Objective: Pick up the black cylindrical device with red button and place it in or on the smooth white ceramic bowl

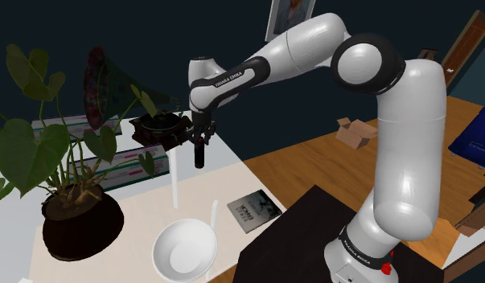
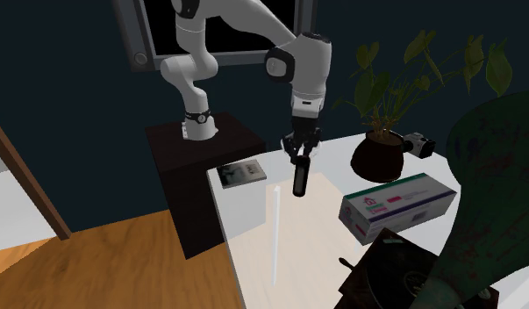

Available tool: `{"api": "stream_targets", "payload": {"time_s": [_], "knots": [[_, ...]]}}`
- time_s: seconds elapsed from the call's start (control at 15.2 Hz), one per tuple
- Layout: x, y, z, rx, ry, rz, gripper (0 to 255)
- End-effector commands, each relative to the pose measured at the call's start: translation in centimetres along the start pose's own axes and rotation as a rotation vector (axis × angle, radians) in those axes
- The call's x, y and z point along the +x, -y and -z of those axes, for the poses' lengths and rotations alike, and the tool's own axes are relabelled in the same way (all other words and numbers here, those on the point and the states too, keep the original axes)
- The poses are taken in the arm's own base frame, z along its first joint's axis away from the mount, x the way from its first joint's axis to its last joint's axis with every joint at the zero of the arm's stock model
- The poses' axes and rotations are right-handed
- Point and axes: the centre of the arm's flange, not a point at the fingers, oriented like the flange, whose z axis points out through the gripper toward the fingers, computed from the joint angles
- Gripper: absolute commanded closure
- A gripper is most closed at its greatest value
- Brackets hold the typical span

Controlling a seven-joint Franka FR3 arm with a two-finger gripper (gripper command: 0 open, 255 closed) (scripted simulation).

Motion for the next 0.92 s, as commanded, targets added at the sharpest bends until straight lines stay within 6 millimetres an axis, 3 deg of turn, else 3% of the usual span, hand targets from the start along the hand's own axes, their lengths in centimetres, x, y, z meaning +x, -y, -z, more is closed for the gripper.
{"api": "stream_targets", "payload": {"time_s": [0.0, 0.66, 0.86], "knots": [[0.0, 0.0, 1.1, 0.0, 0.0, 0.0, 255], [0.0, -0.2, 6.3, 0.0, 0.0, 0.0, 255], [-3.0, 2.4, 6.9, 0.0, 0.0, 0.0, 255]]}}
